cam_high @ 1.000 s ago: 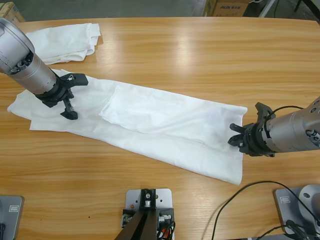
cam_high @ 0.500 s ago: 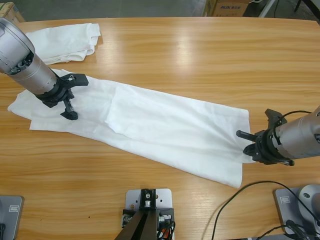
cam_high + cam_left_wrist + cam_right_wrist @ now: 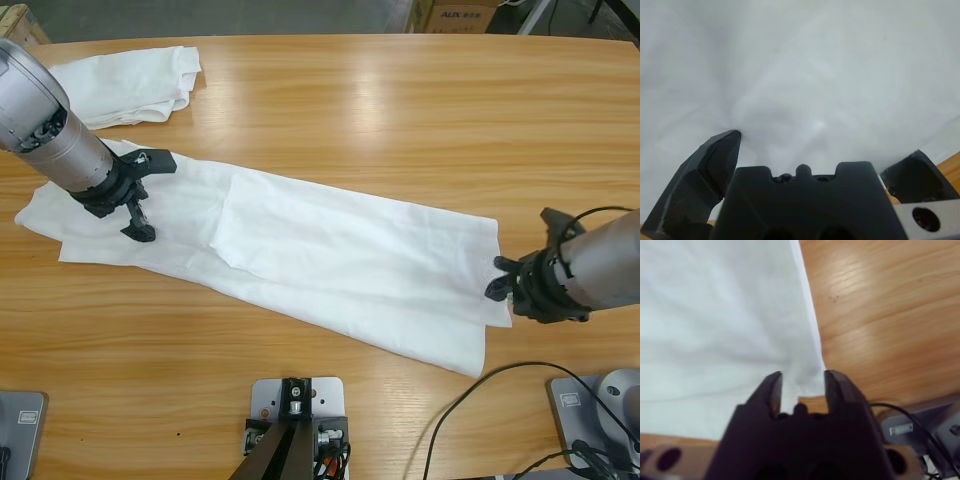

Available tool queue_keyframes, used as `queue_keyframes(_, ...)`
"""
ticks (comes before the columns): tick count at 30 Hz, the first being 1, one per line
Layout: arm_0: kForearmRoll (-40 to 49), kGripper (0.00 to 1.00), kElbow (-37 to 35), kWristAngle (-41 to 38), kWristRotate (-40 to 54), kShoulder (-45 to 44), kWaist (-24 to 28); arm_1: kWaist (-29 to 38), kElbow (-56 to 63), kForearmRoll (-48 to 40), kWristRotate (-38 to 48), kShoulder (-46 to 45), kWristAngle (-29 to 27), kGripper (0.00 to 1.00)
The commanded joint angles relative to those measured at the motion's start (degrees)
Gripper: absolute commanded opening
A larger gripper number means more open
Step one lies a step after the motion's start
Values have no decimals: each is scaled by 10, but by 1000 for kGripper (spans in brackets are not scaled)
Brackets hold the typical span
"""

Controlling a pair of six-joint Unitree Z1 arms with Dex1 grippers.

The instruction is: Fold clothes

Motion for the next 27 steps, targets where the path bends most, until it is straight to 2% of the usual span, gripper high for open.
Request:
queue_keyframes(1, 6, 1000, 28, -38, -94, -69, 26, 3, -14, 32, 29, -81, -16, 1000)
queue_keyframes(4, 17, 1000, 28, -46, -134, -84, 30, 28, 14, -8, 95, -105, -10, 1000)
queue_keyframes(9, 24, 1000, 29, -59, -144, -91, 31, 49, 172, -183, 220, -153, 3, 977)
queue_keyframes(13, 27, 1000, 29, -68, -143, -99, 33, 49, 209, -232, 230, -178, -17, 875)
queue_keyframes(17, 30, 1000, 24, -71, -144, -113, 32, 49, 254, -320, 241, -159, -23, 867)
queue_keyframes(22, 42, 1000, 15, -70, -144, -124, 33, 49, 262, -343, 246, -139, -17, 867)
queue_keyframes(27, 43, 1000, 21, -70, -147, -125, 33, 49, 306, -470, 245, -70, 1, 867)
